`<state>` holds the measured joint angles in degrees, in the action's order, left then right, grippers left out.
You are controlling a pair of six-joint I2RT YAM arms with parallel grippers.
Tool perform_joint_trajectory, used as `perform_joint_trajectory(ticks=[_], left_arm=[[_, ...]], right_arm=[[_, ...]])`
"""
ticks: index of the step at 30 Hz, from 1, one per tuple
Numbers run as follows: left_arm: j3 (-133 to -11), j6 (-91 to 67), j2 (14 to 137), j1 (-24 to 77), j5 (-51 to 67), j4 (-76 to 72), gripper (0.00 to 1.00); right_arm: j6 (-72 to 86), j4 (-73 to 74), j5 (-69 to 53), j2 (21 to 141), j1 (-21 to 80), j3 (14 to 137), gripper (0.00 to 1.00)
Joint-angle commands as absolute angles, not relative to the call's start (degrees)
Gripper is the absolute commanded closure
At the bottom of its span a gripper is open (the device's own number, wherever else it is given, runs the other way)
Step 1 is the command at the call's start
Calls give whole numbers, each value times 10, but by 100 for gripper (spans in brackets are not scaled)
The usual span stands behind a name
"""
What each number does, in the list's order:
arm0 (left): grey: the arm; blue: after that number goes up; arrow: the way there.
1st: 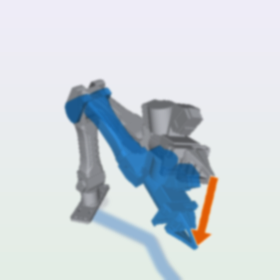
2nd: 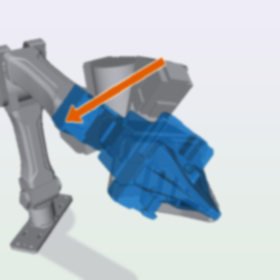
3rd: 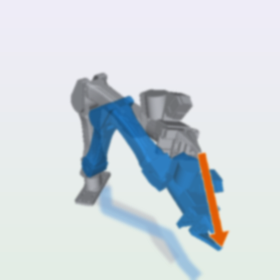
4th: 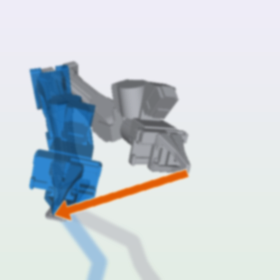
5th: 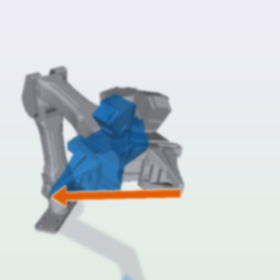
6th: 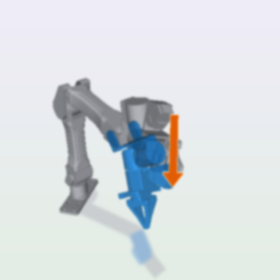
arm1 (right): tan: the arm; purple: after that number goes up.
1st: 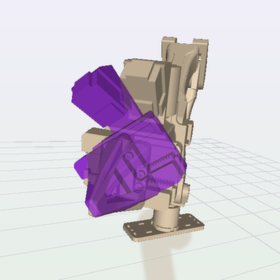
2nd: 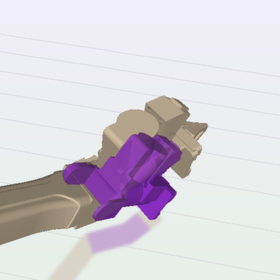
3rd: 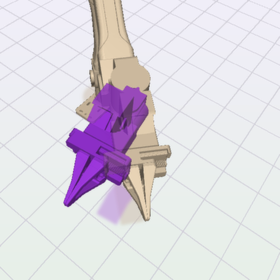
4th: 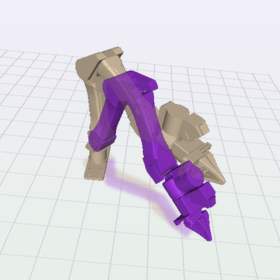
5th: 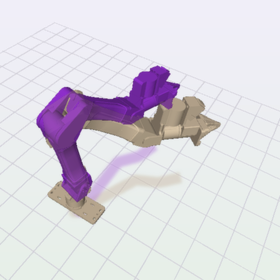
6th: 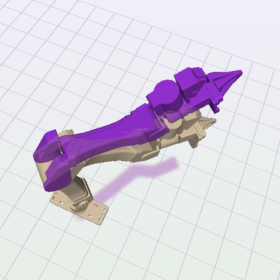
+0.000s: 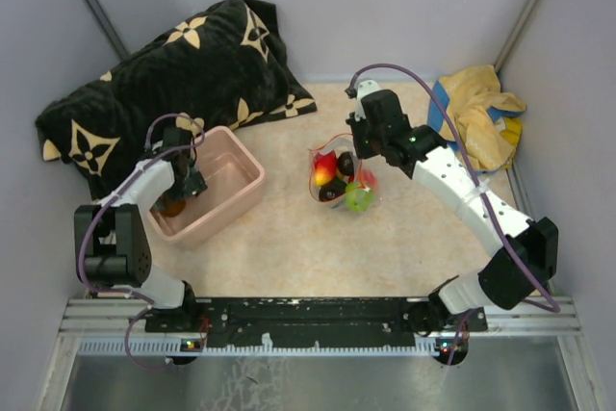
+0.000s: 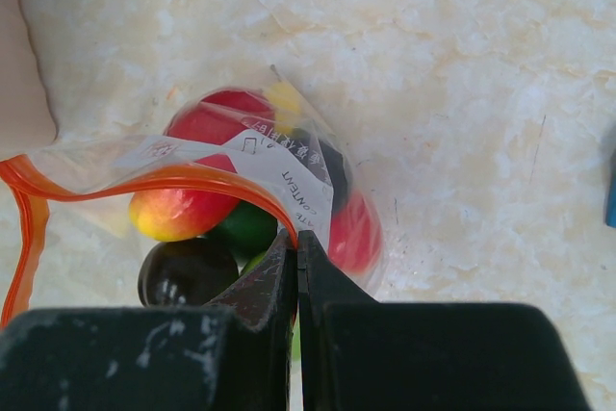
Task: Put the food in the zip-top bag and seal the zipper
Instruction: Pick up the fake fruit from the bin.
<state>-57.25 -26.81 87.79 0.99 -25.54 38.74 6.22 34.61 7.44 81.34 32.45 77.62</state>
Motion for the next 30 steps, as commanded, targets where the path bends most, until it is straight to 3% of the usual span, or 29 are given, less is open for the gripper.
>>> perform_joint_trajectory(ticks=[1,10,30], left_arm=[[-544,-305,880,11,-249,332,2],[-518,-290,872,17,-164,228,7],[-508,-280,900,23,-202,191,9]], right_arm=[[61,317,75,807,315,783,100],[62,313,72,804,315,774,100],[76,308,45,798,315,762,100]])
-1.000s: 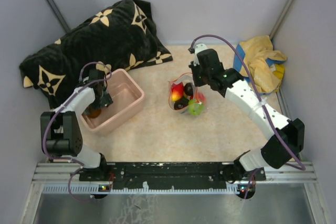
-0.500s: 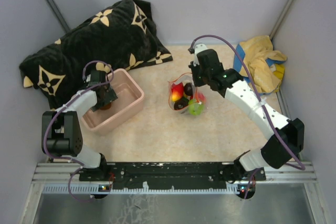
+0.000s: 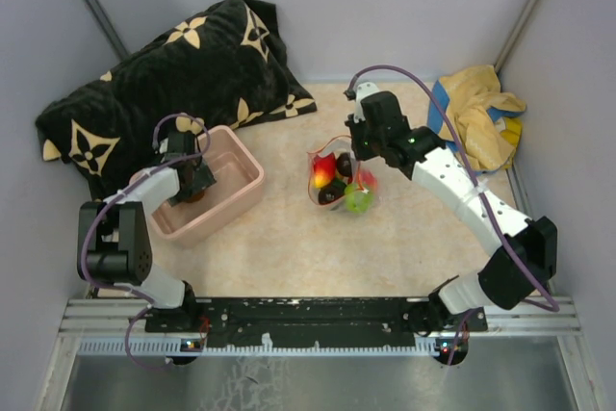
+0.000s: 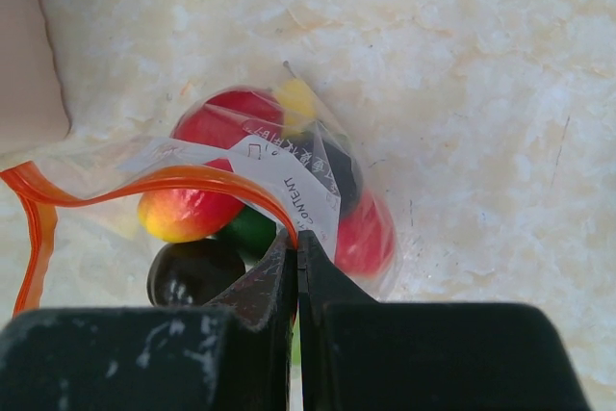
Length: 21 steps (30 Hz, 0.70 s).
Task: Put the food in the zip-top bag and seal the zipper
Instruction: Pick up the fake fruit from the bin.
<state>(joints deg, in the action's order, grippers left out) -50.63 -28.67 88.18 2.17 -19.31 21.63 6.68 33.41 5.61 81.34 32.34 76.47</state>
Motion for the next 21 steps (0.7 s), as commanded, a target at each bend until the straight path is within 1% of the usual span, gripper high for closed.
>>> perform_joint_trajectory(ticks=[1,3,7,8,17,21], left_arm=[[-510,-281,905,23,-202,187,9],[-514,-280,912,23,-199,182,11],[-512,-265,903,23,-181,170,24],[-508,-262,896,23,-180,166,26],[-480,-243,814,24,-156,162,34],[-477,-232,771,26,-136,163,35]], right_arm=[[77,308,43,798,315,762,100],[78,308,42,797,315,760,100],[81,309,46,792,315,756,100],[83,309,47,790,315,754,100],[83,307,61,768,315,757,100],[82,310,61,760,315,765,100]])
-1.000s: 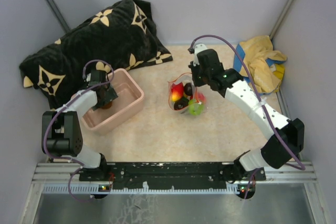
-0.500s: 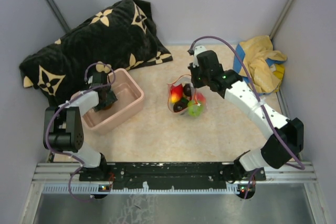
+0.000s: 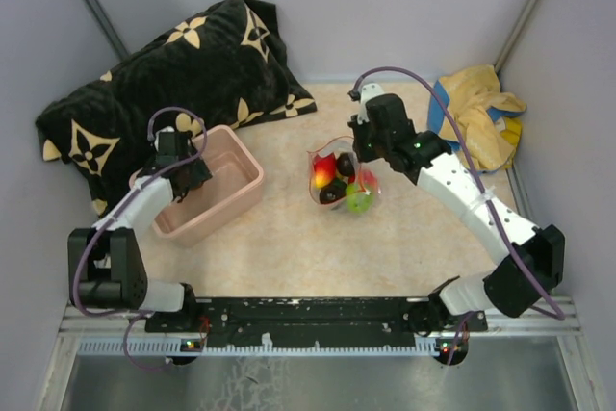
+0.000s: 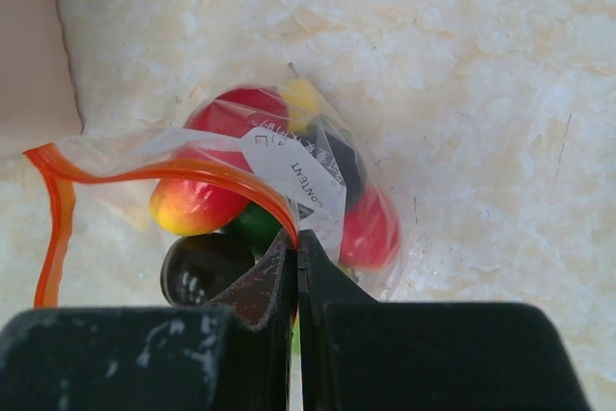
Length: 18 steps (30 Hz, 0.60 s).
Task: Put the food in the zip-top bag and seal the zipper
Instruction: Pick up the fake fruit from the bin, then place the fake fruit in the zipper food storage bag.
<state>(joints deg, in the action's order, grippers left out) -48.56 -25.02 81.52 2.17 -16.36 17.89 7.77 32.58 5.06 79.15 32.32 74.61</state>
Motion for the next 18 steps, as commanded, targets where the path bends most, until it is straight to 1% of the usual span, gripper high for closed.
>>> perform_joint_trajectory(ticks=[1,11,15,18], left_arm=[[-476,-225,759,26,-127,163,35],[-489,-189,638,53,5,155,36],[-492,-200,606,93,46,136,36],[-485,-207,583,140,60,106,36]], right_arm=[[82,314,59,760,315,767,100],[89,336,38,760,315,803,100],[93,338,34,760,315,818,100],[98,337,27,760,315,822,100]])
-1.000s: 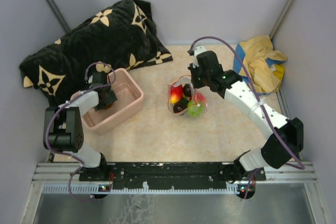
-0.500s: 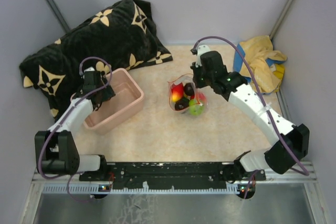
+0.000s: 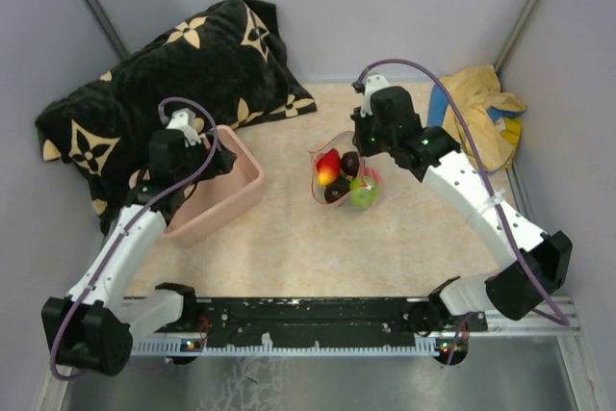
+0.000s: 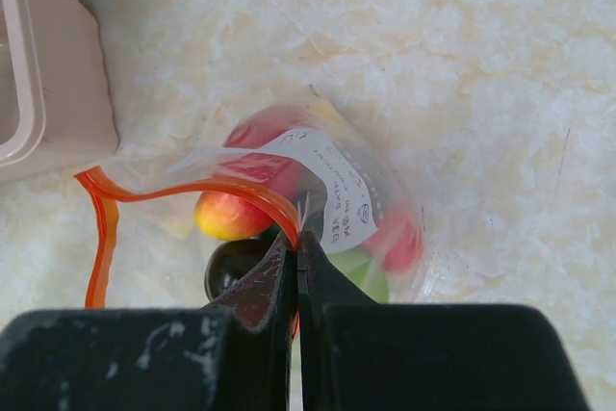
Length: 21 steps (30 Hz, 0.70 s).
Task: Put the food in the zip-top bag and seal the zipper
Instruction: Place the fake fruit in the zipper food storage bag.
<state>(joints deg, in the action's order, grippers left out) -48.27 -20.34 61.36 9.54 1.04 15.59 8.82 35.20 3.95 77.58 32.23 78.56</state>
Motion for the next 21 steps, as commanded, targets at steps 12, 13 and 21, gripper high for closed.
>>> perform_joint_trajectory(ticks=[12,13,21], left_arm=[[-496,-199,573,269,149,-10,35],[-499,-195,577,282,156,-20,35],[-524,-136,635,405,139,-94,34]], right_arm=[[110,350,1,774,315,844,100],[111,350,1,775,315,846,100],[123,352,-11,773,315,846,100]])
